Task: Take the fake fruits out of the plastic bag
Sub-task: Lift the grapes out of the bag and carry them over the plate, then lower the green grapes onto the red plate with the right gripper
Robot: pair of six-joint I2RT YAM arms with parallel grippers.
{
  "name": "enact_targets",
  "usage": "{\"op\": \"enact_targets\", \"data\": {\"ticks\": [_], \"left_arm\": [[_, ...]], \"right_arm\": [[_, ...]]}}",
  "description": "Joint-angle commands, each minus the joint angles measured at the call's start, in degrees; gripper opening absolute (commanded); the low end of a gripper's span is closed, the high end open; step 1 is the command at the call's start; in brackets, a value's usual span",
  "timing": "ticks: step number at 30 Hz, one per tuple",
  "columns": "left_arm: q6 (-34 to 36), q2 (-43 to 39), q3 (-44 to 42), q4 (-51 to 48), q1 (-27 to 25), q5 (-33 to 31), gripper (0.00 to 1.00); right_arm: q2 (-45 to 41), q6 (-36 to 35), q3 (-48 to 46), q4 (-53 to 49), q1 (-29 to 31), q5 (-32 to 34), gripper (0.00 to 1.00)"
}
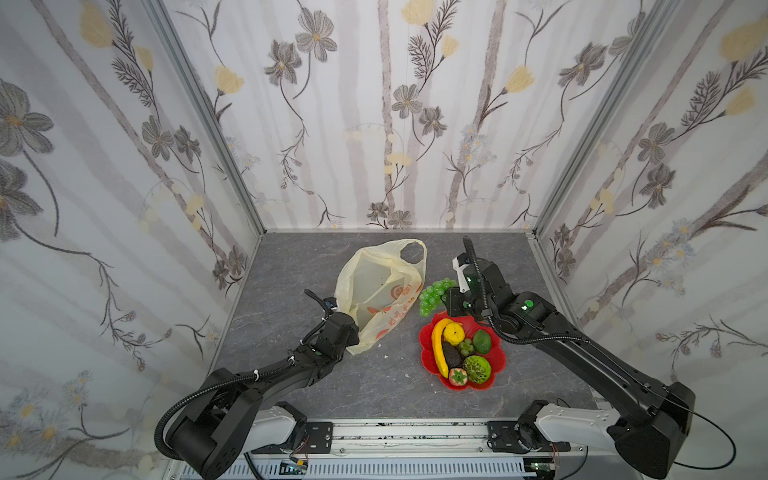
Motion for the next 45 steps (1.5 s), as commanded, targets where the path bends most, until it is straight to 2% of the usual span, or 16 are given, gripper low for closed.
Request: {"op": "enact_targets", "data": {"ticks": [1, 10, 18, 31, 45], "left_arm": [[0.42, 0.48, -0.24, 2.63, 0.06, -0.21, 0.00], [0.44, 2.02, -0.26, 3.42, 0.03, 0.87, 0.00], [0.33, 2.06, -0.40, 3.56, 0.14, 0.89, 0.00], [0.44, 1.97, -0.49, 3.56, 0.05, 0.80, 0.00], [0.50, 1.71, -0.52, 3.52, 0.04, 0.80, 0.00]], "right_arm": [[-2.77, 1.67, -2.13, -2.61, 0.09, 1.06, 0.26], [-11.29, 4.81, -8.99, -8.25, 0.07, 0.11, 0.26], [-12.77, 5.55, -14.92, -7.55, 0.09, -2.66, 0.26], [-6.88, 5.09, -16.08, -8.25, -0.62, 3.91, 0.28], [-0.26, 0.42, -14.22, -7.25, -3.92, 9.45, 0.35]]}}
